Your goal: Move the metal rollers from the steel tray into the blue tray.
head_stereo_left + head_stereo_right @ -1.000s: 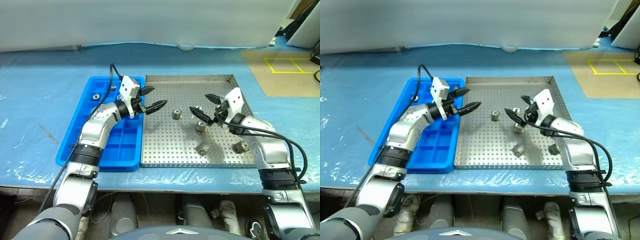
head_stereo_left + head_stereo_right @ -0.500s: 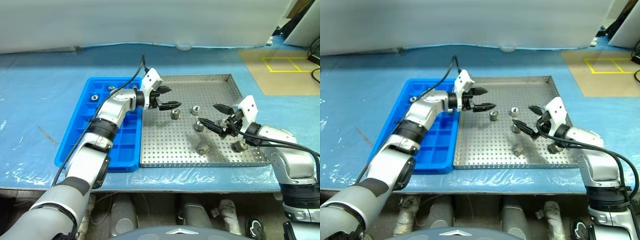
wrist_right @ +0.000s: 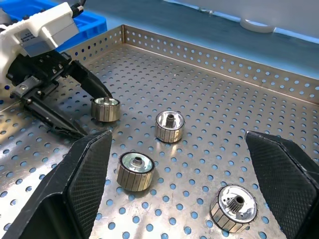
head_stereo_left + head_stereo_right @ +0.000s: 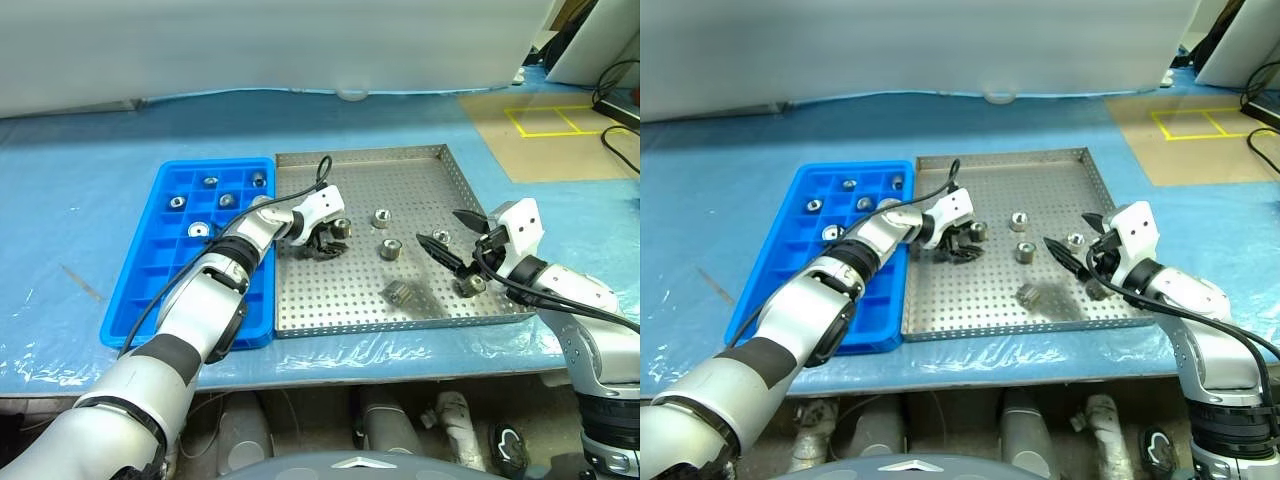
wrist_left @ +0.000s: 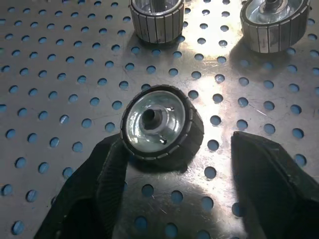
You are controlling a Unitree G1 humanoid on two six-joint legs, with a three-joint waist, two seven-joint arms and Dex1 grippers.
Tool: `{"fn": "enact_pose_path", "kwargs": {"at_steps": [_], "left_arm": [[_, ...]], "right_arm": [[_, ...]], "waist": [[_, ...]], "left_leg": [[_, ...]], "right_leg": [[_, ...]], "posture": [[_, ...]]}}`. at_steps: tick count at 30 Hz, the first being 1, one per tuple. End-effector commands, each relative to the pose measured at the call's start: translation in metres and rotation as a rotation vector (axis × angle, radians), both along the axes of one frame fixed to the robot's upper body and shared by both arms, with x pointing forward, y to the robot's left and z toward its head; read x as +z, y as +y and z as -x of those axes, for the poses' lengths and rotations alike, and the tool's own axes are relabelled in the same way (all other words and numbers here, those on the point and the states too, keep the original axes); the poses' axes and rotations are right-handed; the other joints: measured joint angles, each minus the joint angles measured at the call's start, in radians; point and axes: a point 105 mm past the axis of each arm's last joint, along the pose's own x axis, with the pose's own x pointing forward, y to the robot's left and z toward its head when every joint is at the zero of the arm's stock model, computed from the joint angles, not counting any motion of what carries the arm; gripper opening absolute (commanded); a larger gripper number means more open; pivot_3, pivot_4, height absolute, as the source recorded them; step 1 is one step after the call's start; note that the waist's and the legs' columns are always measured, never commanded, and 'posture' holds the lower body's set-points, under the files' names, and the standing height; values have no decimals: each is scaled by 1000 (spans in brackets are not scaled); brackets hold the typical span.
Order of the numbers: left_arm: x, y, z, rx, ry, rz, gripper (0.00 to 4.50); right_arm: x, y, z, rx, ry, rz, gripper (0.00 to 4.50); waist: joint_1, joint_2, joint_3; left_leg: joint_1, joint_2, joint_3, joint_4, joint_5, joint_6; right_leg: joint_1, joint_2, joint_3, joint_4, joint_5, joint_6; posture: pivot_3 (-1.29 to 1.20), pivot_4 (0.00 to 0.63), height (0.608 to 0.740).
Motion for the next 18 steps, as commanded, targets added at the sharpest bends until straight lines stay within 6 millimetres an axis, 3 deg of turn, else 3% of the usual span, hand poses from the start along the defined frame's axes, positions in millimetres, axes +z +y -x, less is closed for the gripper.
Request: {"fn": "enact_pose_path", "kwargs": {"at_steps": [1, 4, 9, 14, 18], "left_arm": [[22, -8, -6, 39, 0, 140, 2556], [33, -8, -10, 85, 51, 253, 1675], [41, 1, -10, 95, 109, 342, 1677], [98, 19, -18, 157, 77, 687, 1677], [142, 45, -8, 222, -85, 873, 1677]], "right_arm": [[16, -2, 2, -12, -64, -3, 4500], [15, 1, 1, -5, -60, -4, 4500], [16, 8, -1, 19, -58, -9, 4500], [26, 25, -8, 91, -81, -42, 4500], [40, 47, -19, 183, -118, -112, 4500]], "waist": [[-1, 0, 0], [-3, 0, 0], [-10, 0, 0], [-12, 0, 0], [-13, 0, 1]], "left_leg": [[0, 0, 0, 0, -1, 2], [1, -1, 1, 2, -3, 5], [0, -4, 2, 2, -4, 6], [-1, -5, 4, 1, -5, 8], [0, -4, 6, -1, -6, 11]], "right_leg": [[0, 0, 0, -1, 0, 0], [0, -1, 1, -2, 0, 0], [0, -4, 1, -8, 2, 2], [0, -5, 2, -10, 3, 3], [0, -5, 2, -10, 3, 3]], "posture": [[-384, 150, 740], [-375, 150, 740], [-342, 150, 740], [-275, 150, 740], [-197, 150, 740]]}}
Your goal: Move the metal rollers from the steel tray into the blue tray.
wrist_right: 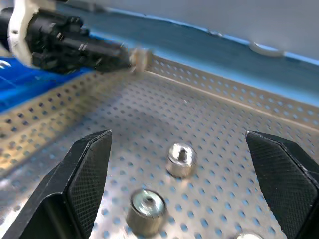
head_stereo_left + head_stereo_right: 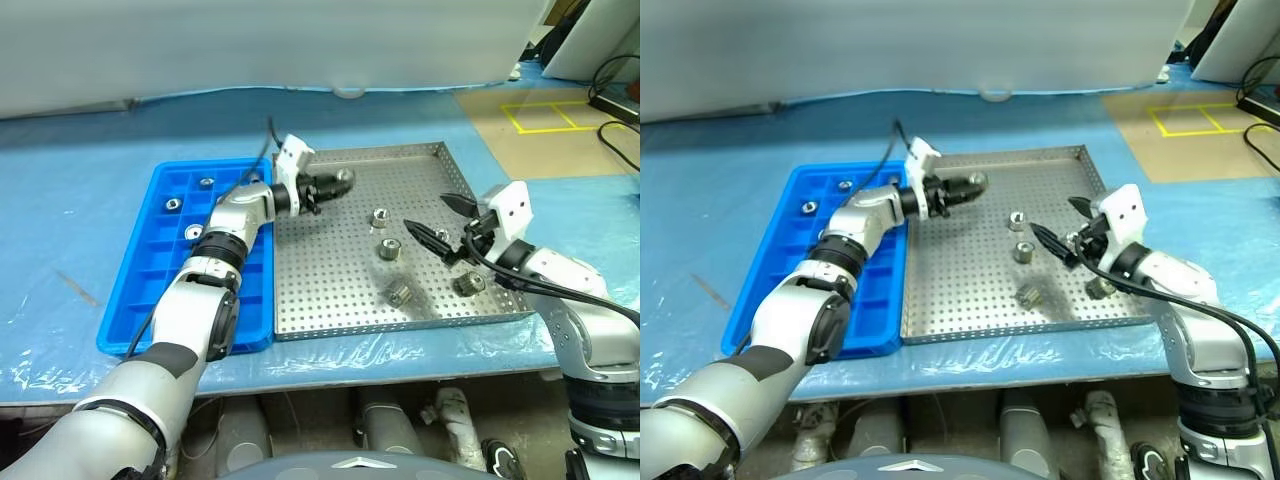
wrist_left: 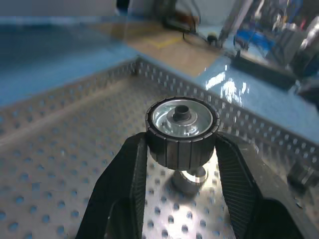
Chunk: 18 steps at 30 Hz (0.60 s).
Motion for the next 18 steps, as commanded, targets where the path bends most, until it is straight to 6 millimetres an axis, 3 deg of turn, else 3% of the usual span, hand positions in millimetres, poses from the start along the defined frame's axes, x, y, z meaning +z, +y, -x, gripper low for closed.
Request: {"fn": "enact_pose_path", "kwargs": {"at_steps": [1, 6, 11, 18], "left_arm": [[52, 27, 12, 138, -173, 149, 1677], [57, 54, 43, 328, -268, 158, 1677], [27, 100, 69, 657, -261, 78, 1677], [-2, 152, 99, 987, -249, -30, 1677]], "right_arm": [[23, 23, -9, 102, -63, -92, 4500], [36, 61, -24, 262, -61, -167, 4500], [41, 94, -41, 393, -79, -134, 4500], [36, 111, -51, 474, -89, -93, 4500]], "waist": [[1, 0, 0], [7, 0, 0], [31, -1, 1], [66, -2, 1]], "left_leg": [[0, 0, 1, 0, 0, 0], [0, 1, 2, -1, 0, 1], [-2, 4, 3, -1, 0, 1], [-7, 10, 5, 0, 0, 0]], "right_leg": [[0, 0, 0, 0, 0, 0], [-1, 0, -1, 0, 0, 0], [-3, 0, -3, -1, 0, 0], [-6, 1, -7, 0, 0, 0]], "posture": [[-173, 150, 740], [-56, 150, 740], [73, 150, 740], [153, 150, 740]]}}
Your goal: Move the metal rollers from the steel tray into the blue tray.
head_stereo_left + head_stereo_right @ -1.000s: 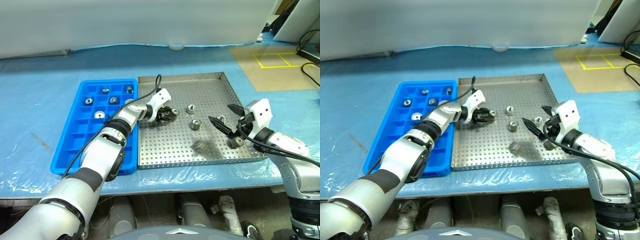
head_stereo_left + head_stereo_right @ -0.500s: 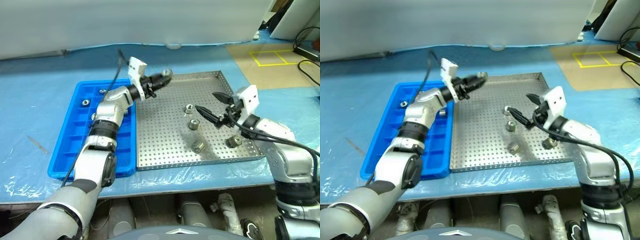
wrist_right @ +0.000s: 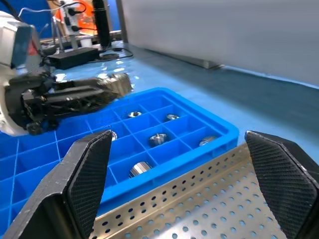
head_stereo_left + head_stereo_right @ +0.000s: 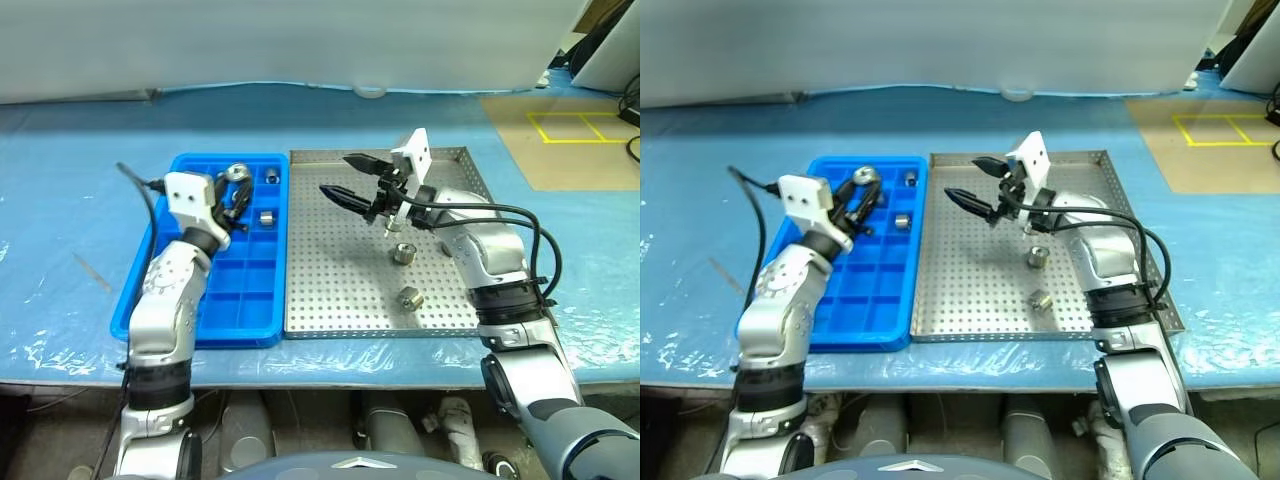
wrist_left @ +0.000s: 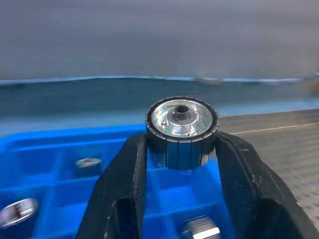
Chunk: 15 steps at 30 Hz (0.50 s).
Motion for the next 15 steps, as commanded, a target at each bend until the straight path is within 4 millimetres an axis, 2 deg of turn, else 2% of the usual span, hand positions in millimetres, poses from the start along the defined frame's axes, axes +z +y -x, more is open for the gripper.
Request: {"fn": "enact_pose_path", "kwargs": {"at_steps": [1, 5, 11, 15], "left_arm": [[9, 18, 18, 133, -63, -44, 1677], [-9, 38, 21, 261, 3, 9, 1677], [-32, 57, 22, 382, 104, 6, 1677], [-41, 58, 25, 410, 145, 21, 1677]], "right_arm": [[12, 7, 1, 49, -64, 2, 4500], [10, 9, 0, 67, -66, 12, 4500], [7, 4, 0, 55, -69, 27, 4500], [2, -1, 1, 44, -63, 38, 4500]], "waist": [[9, 0, 0], [24, 0, 0], [24, 0, 0], [22, 0, 0]], "left_leg": [[-1, 0, 0, 0, 0, 0], [-5, 1, 0, 0, 0, 0], [-7, 2, 0, 3, 0, 0], [-7, 2, 0, 3, 0, 0]], "right_leg": [[-1, 0, 0, 0, 0, 0], [-6, 1, 0, 1, 0, 0], [-7, 1, 0, 2, 0, 0], [-7, 1, 0, 2, 0, 0]], "posture": [[161, 150, 740], [167, 150, 740], [154, 150, 740], [142, 150, 740]]}}
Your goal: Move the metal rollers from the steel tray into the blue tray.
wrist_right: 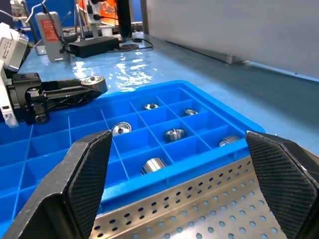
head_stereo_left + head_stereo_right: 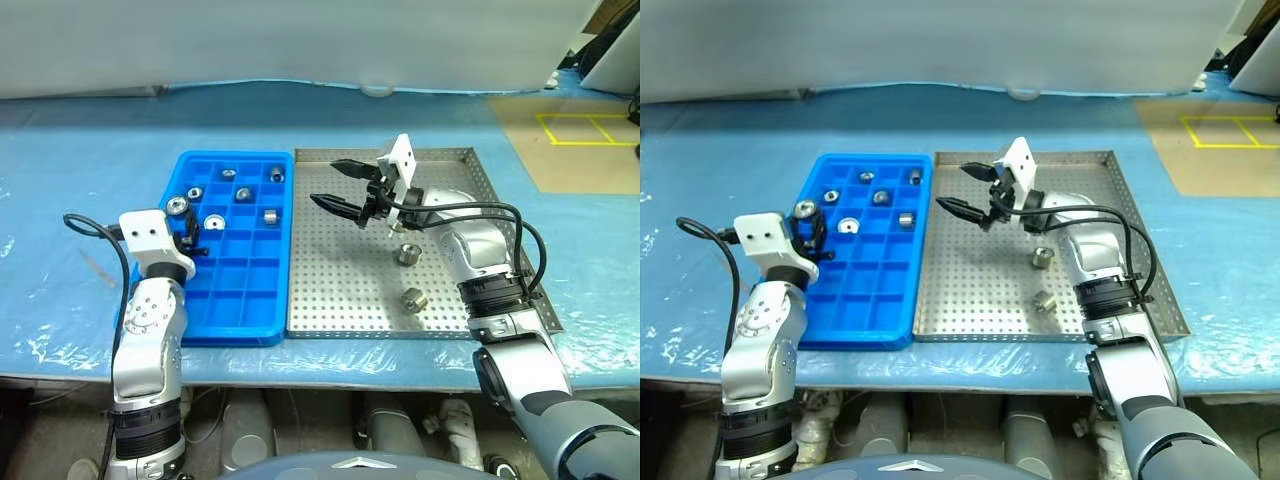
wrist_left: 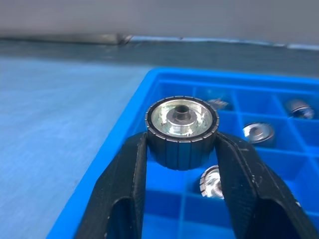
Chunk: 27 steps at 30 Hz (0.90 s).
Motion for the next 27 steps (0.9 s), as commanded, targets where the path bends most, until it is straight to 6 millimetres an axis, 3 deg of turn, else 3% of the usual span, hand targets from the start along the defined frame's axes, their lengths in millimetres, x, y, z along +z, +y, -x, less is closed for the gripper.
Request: {"fn": "enact_pose_path", "kwargs": {"at_steps": [1, 7, 11, 15, 16, 20, 23, 27], "left_arm": [[0, 1, 10, 36, 2, -1, 1677], [-17, -2, 23, 72, 70, 24, 1677], [-25, 0, 23, 92, 110, 38, 3094], [-16, -4, 13, 47, 63, 99, 4463], [-14, -5, 11, 39, 56, 103, 4463], [29, -46, -21, -242, -116, 150, 4463], [60, -88, -37, -528, -220, 146, 4463], [66, -131, -53, -819, -189, 43, 4463]], "right_arm": [[8, -6, 3, -5, -47, -4, 4500], [5, -9, 5, -17, -49, 12, 4500], [5, -9, 5, -23, -61, 22, 4500], [7, -11, 6, -34, -67, 19, 4500], [7, -12, 6, -37, -68, 18, 4500], [17, -29, 7, -108, -79, -27, 4500], [26, -52, 8, -190, -81, -69, 4500], [31, -85, 16, -315, -89, -68, 4500]], "waist": [[0, 0, 0], [0, 0, 0], [-1, 0, 0], [-2, 0, 0], [-1, 0, 0], [4, 0, 0], [3, 0, 0], [-8, 0, 0]], "left_leg": [[0, 0, 0, 0, 0, 0], [-1, 1, 1, 1, 0, 0], [0, 1, 1, 3, 0, 0], [0, 1, 1, 5, 0, 1], [0, 1, 1, 5, 0, 1], [-1, 1, 0, 7, 0, 0], [-2, -1, 1, 10, 0, 1], [1, -2, 2, 11, 0, 0]], "right_leg": [[0, 0, 0, 0, 0, 0], [-1, 0, 0, 0, 0, 0], [0, 0, 1, 2, 0, 0], [0, 0, 1, 2, 0, 0], [0, 0, 1, 2, 0, 0], [0, 0, 1, 4, 0, 0], [-1, -1, 3, 7, 0, 0], [-1, -1, 6, 12, 0, 1]], "posture": [[142, 150, 740], [142, 150, 740], [142, 150, 740], [86, 150, 740], [86, 150, 740], [29, 150, 740], [-30, 150, 740], [-118, 150, 740]]}}
